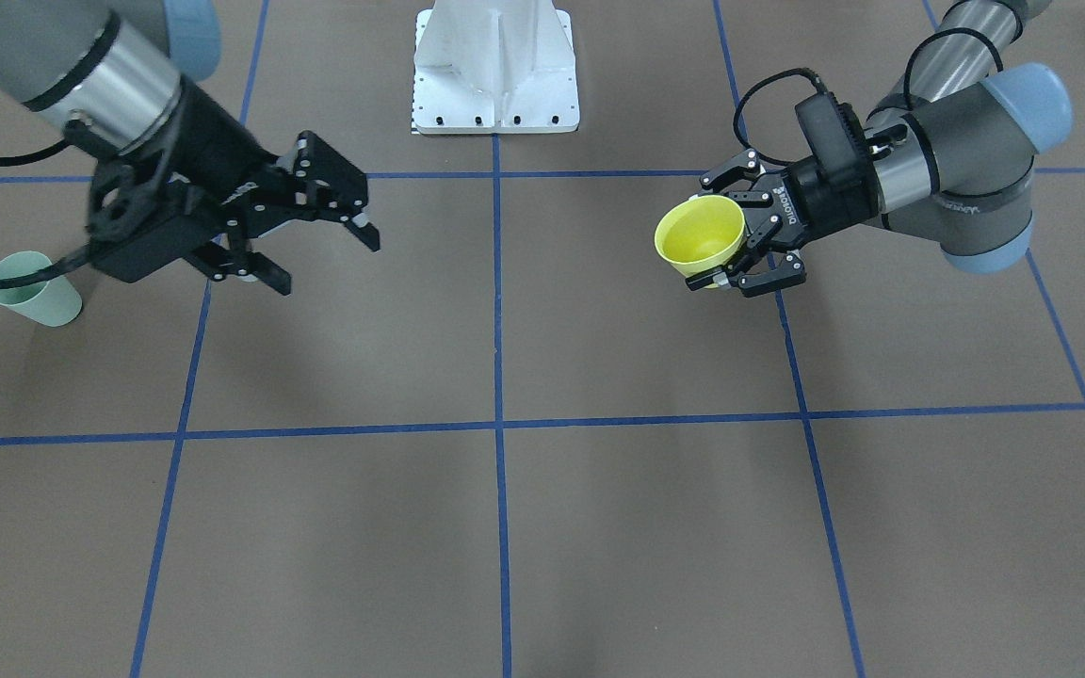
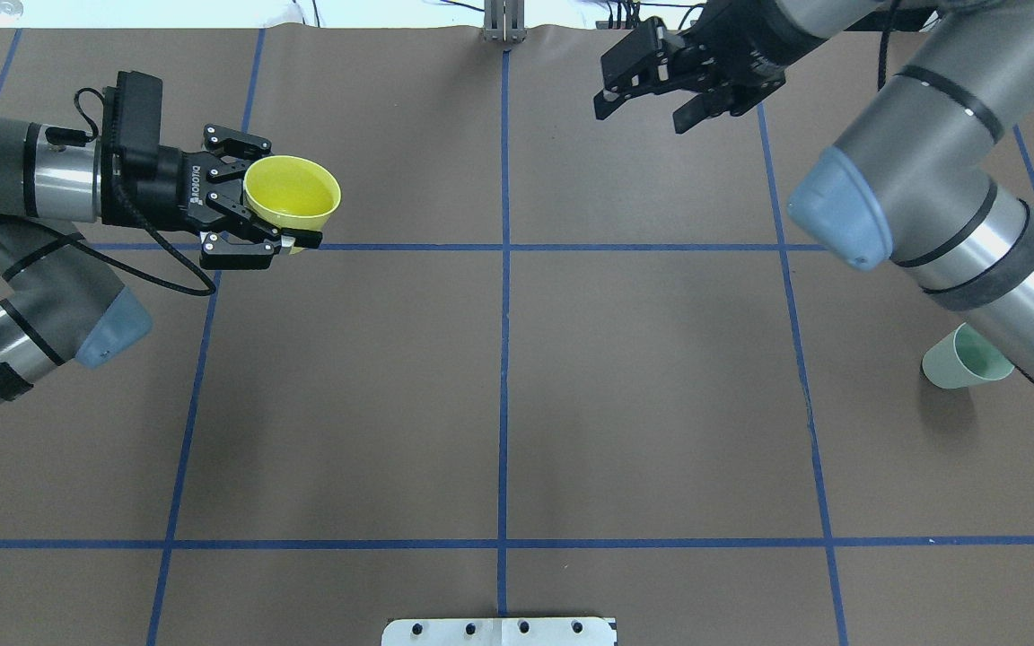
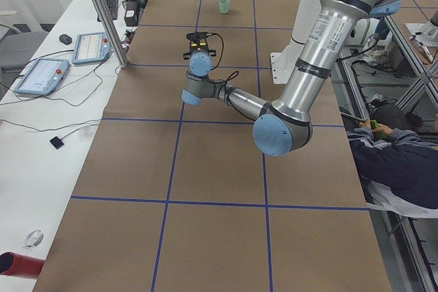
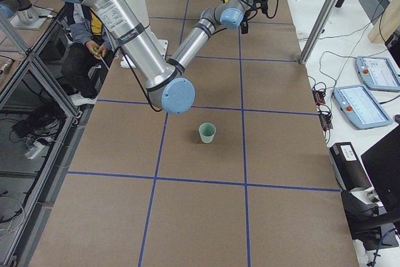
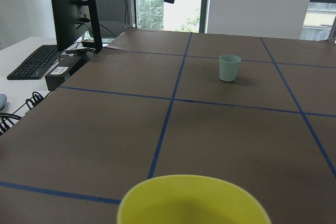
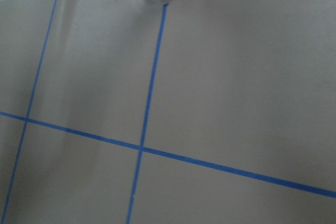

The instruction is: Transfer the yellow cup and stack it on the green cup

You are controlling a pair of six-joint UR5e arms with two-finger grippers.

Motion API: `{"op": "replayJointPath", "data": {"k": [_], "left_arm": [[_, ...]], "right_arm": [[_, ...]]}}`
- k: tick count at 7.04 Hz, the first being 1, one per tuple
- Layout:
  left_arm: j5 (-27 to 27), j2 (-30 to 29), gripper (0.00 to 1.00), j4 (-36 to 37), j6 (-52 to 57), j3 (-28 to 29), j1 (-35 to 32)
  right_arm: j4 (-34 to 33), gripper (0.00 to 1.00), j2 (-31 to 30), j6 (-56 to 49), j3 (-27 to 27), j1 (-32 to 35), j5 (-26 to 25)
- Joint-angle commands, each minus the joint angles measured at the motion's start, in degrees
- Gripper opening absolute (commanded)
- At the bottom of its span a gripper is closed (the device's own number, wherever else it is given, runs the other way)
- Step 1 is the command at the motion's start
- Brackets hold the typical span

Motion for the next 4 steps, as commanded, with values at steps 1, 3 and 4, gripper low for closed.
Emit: {"op": "replayJointPath", "data": {"k": [1, 3, 4], "left_arm": [[1.5, -1.0, 0.24, -0.1, 0.0, -0.2, 1.8], [1.5, -1.1, 0.24, -0.8, -0.1, -0.4, 2.0], [1.5, -1.1, 0.24, -1.0, 0.0, -0.3, 2.5]], "right_arm": [[7.7, 1.00, 1.4, 7.9, -0.2, -7.0, -2.8], [8.4, 1.00, 3.5, 11.1, -0.9, -12.6, -10.3], [8.0, 1.00, 5.9, 13.9, -1.4, -13.2, -10.4]]}}
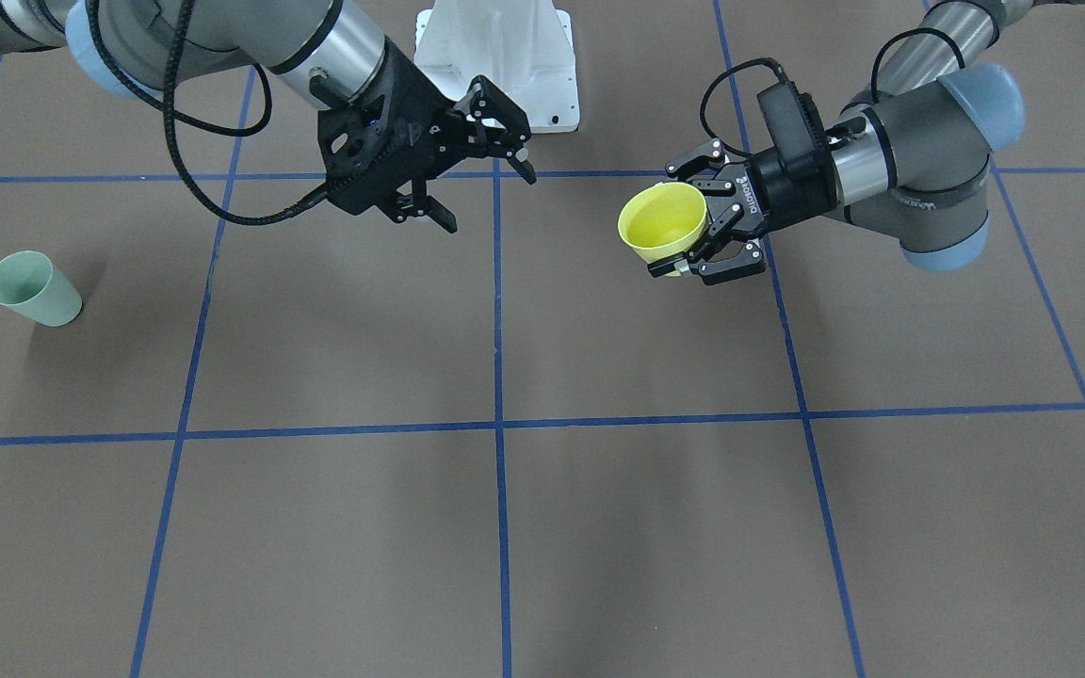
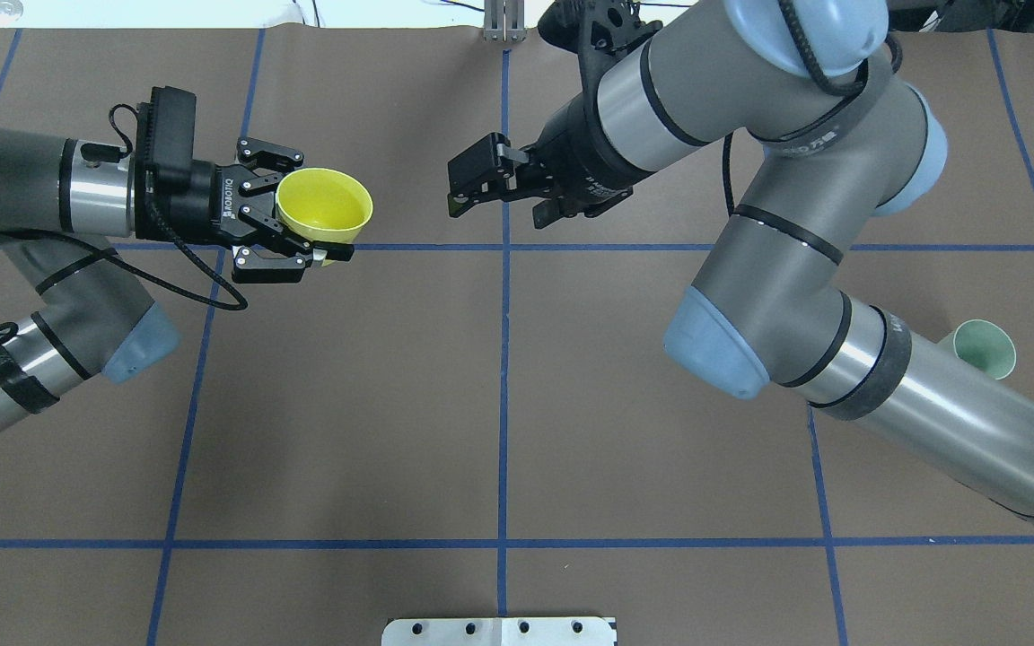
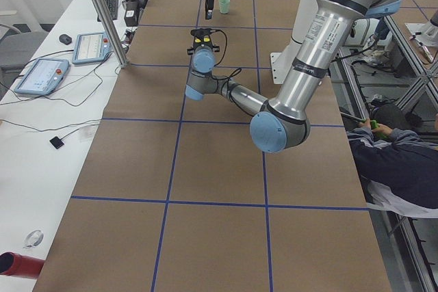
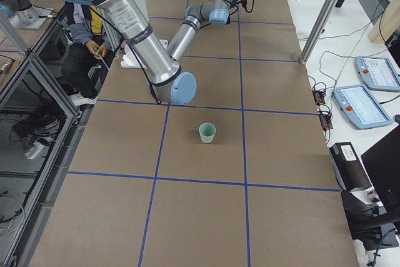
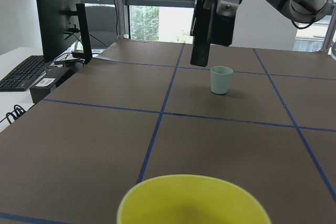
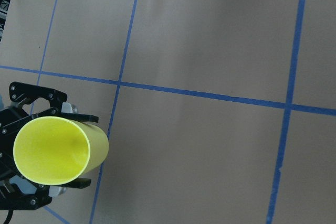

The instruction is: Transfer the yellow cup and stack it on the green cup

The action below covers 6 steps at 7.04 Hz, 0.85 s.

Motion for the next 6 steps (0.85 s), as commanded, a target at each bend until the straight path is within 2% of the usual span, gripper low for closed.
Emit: {"op": "replayJointPath", "data": {"k": [1, 3, 6], "left_arm": [[0.1, 0.0, 0.24, -0.7, 0.1, 0.0, 1.2], [0.1, 0.0, 0.24, -1.7, 0.1, 0.0, 2.0], [0.0, 0.1, 0.24, -2.3, 0.1, 0.0, 2.1]], "right_arm": [[-0.5, 0.99, 3.8, 4.0, -1.9, -2.6, -1.5], [-6.8, 0.96, 7.8, 7.0, -3.4, -3.7, -2.4], [-7.2, 0.89, 9.1, 11.5, -6.6, -5.3, -6.9]]}}
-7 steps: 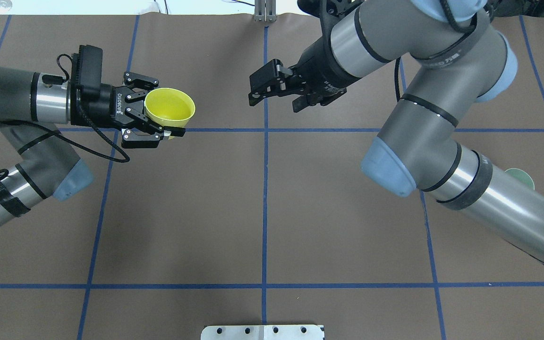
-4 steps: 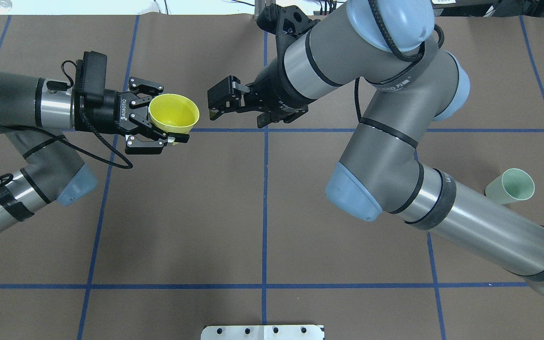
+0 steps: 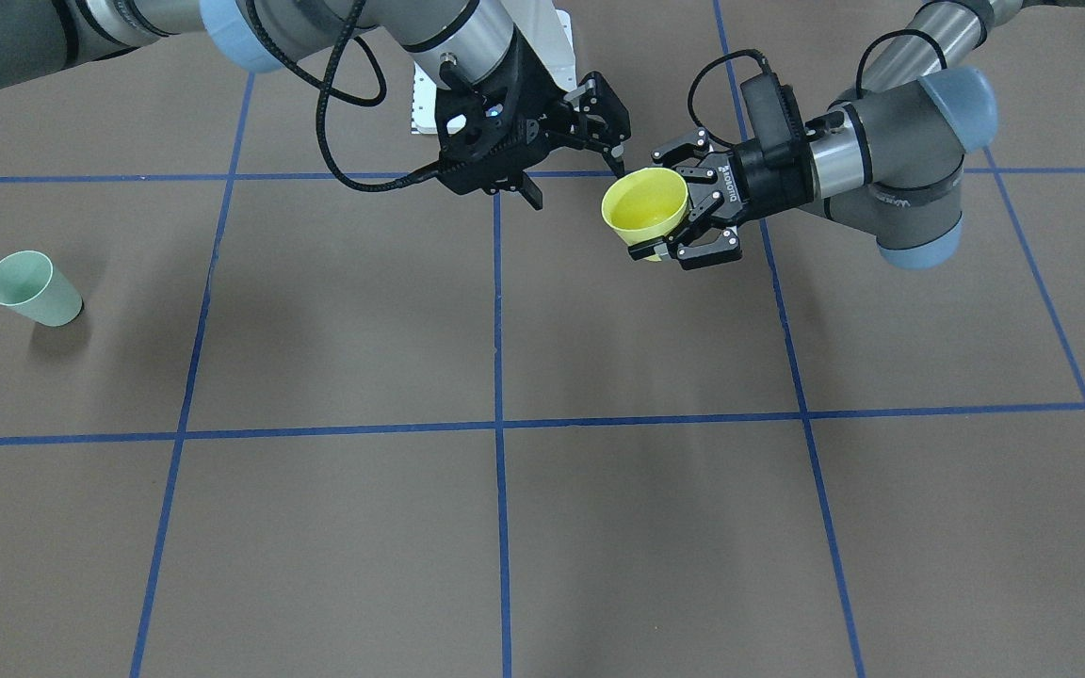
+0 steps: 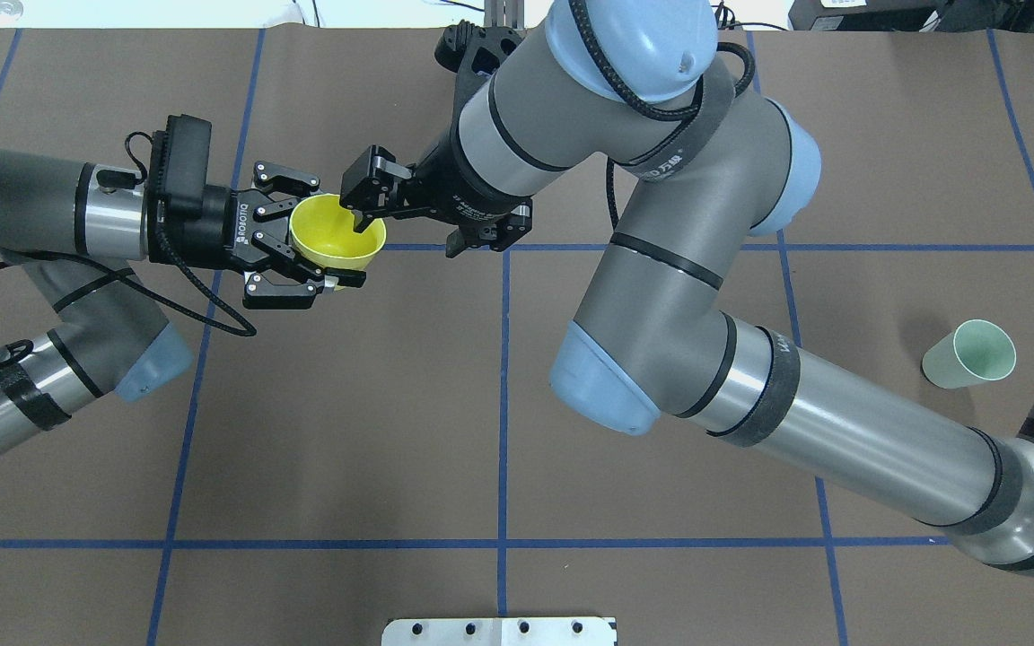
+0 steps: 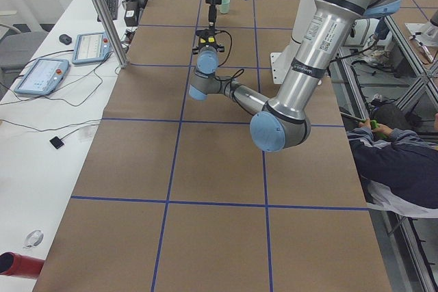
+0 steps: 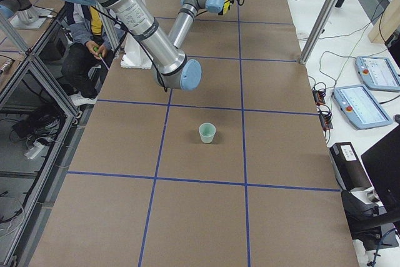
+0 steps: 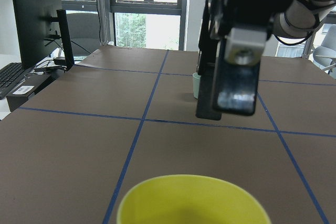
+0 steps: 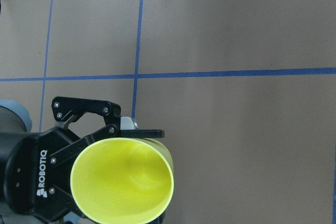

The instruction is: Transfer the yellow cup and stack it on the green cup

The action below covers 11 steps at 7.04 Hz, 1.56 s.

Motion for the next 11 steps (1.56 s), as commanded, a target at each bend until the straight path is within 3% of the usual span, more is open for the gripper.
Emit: {"op": "replayJointPath", "data": {"k": [1, 4, 6, 8, 9, 11], "left_arm": [[0.0, 0.1, 0.25, -1.2, -0.1, 0.2, 0.1], [0.0, 0.1, 0.25, -1.6, -0.2, 0.0, 0.2], [0.0, 0.1, 0.25, -1.6, -0.2, 0.1, 0.2], [0.0, 0.1, 0.25, -1.7, -0.2, 0.1, 0.2], [0.0, 0.1, 0.25, -1.7, -0.2, -0.1, 0.2], [0.0, 0.1, 0.26, -1.7, -0.2, -0.2, 0.2]], "right_arm": [[-0.2, 0.88, 0.5, 0.9, -1.8, -0.7, -3.1], [-0.2, 0.88, 0.7, 0.8, -2.2, -2.5, -5.5], [-0.2, 0.69, 1.4, 0.2, -2.3, -3.3, -6.3], [-0.2, 0.27, 1.5, -0.3, -2.4, -3.7, -6.3], [-0.2, 0.14, 1.4, -0.5, -2.6, -3.9, -6.3], [-0.2, 0.08, 1.4, -1.1, -2.5, -3.9, -6.2]]}}
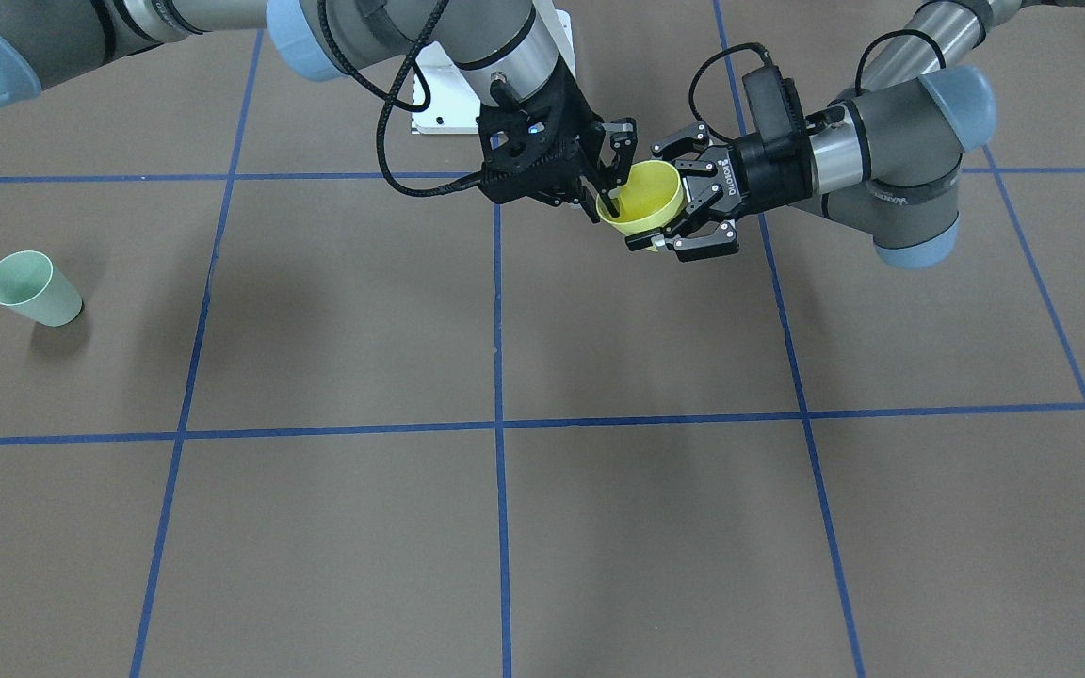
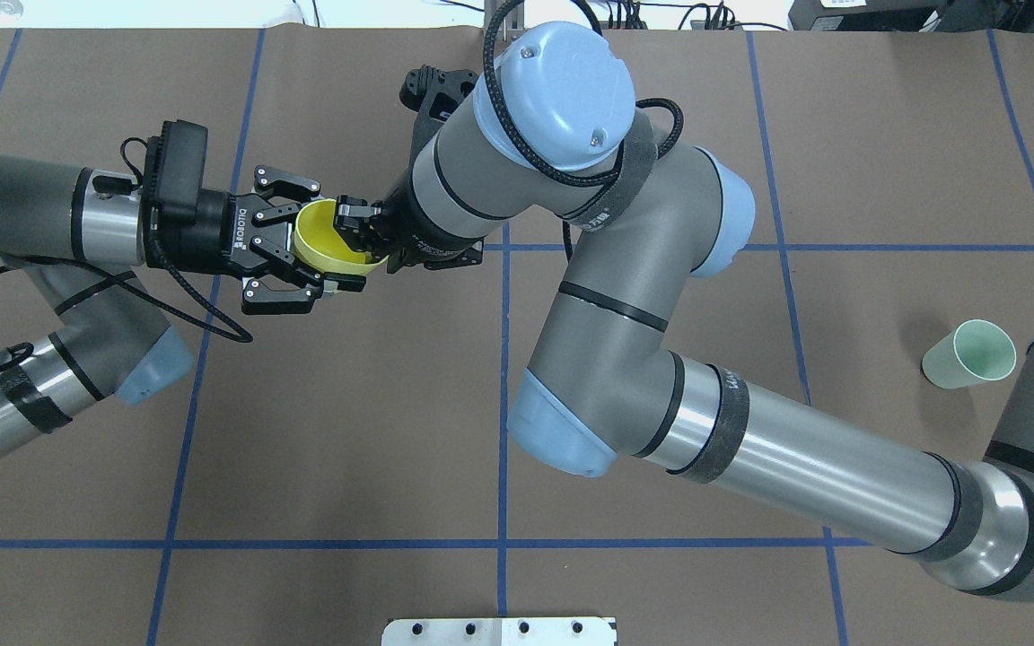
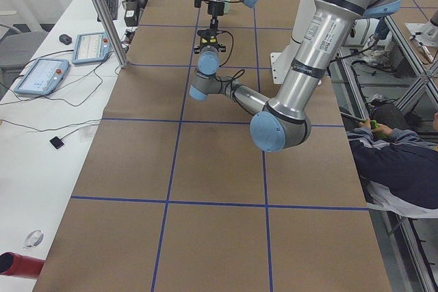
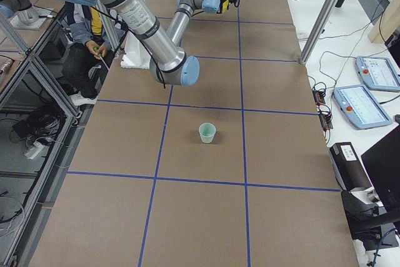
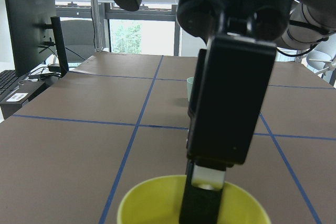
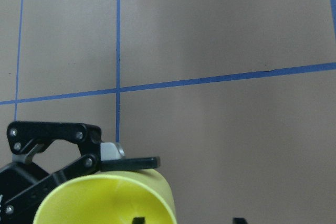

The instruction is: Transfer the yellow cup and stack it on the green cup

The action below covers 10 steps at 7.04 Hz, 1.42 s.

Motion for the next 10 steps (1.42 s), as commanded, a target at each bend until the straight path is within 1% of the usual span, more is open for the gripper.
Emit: {"op": "replayJointPath", "data": {"k": [1, 2, 3, 4, 5, 6, 9, 10], "left_arm": [[0.0, -0.1, 0.29, 0.0, -0.1, -0.3, 0.1], [0.0, -0.1, 0.32, 0.0, -0.3, -0.3, 0.2], [0.0, -0.1, 0.45, -1.0, -0.3, -0.6, 0.3], [0.1, -0.2, 0.75, -1.6, -0.3, -0.6, 0.3], [0.1, -0.2, 0.82, -1.6, -0.3, -0.6, 0.3], [0.1, -0.3, 0.85, -2.2, -0.4, -0.6, 0.3], [0.1, -0.3, 0.85, -2.3, -0.4, -0.6, 0.3], [0.1, -0.3, 0.87, -2.4, -0.4, -0.6, 0.3]], "right_arm": [[0.0, 0.00, 0.0, -1.4, 0.1, 0.0, 0.0], [0.1, 0.00, -0.2, -3.5, 0.6, 0.0, 0.0], [0.1, 0.00, -0.2, -5.5, 1.1, 0.0, 0.1], [0.1, 0.00, -0.5, -5.5, 2.0, 0.2, 0.2], [0.1, 0.00, -0.5, -5.5, 2.4, 0.6, 0.2], [0.1, 0.00, -0.8, -5.5, 2.7, 1.3, 0.6], [0.0, 0.00, -2.1, -5.5, 4.3, 2.1, 0.6], [-0.1, 0.00, -2.7, -5.4, 4.5, 2.4, 0.6]]}}
